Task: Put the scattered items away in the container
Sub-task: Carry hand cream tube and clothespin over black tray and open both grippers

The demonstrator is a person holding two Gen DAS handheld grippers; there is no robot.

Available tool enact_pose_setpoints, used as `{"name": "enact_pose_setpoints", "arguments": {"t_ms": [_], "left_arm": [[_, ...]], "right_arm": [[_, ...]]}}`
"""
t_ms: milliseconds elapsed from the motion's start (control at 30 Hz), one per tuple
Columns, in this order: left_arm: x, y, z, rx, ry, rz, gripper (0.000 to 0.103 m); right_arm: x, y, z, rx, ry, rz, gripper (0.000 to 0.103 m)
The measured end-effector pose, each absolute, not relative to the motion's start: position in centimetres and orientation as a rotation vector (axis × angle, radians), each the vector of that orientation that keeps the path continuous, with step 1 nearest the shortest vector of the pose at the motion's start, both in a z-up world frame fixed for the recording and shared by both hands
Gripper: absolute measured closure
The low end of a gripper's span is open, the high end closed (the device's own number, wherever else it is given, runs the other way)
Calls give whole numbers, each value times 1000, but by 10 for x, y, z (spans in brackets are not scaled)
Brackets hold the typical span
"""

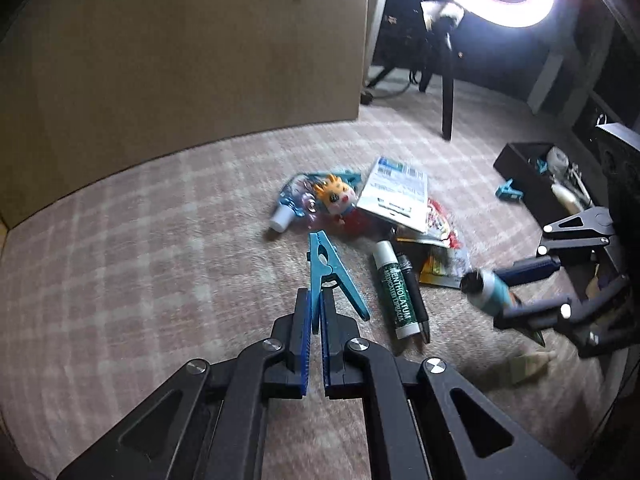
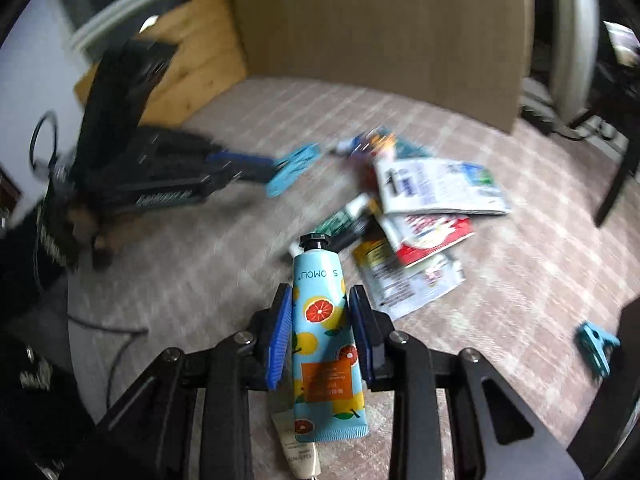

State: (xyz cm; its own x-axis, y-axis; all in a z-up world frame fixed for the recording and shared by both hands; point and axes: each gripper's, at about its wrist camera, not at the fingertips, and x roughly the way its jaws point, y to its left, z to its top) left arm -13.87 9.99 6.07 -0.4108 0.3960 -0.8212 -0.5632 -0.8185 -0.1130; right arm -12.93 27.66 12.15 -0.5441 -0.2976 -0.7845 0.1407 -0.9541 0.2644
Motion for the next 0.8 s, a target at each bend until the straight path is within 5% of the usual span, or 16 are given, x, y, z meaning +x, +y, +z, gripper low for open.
{"name": "enact_pose_setpoints", "arguments": {"t_ms": [367, 800], "left_arm": [[-107, 134, 119, -1084, 222, 2256, 99], [-32, 297, 156, -932, 270, 1953, 99]], "right_arm": [[-49, 311, 165, 1196, -525, -2930, 75], [138, 414, 192, 1159, -1001, -3441, 75]]}}
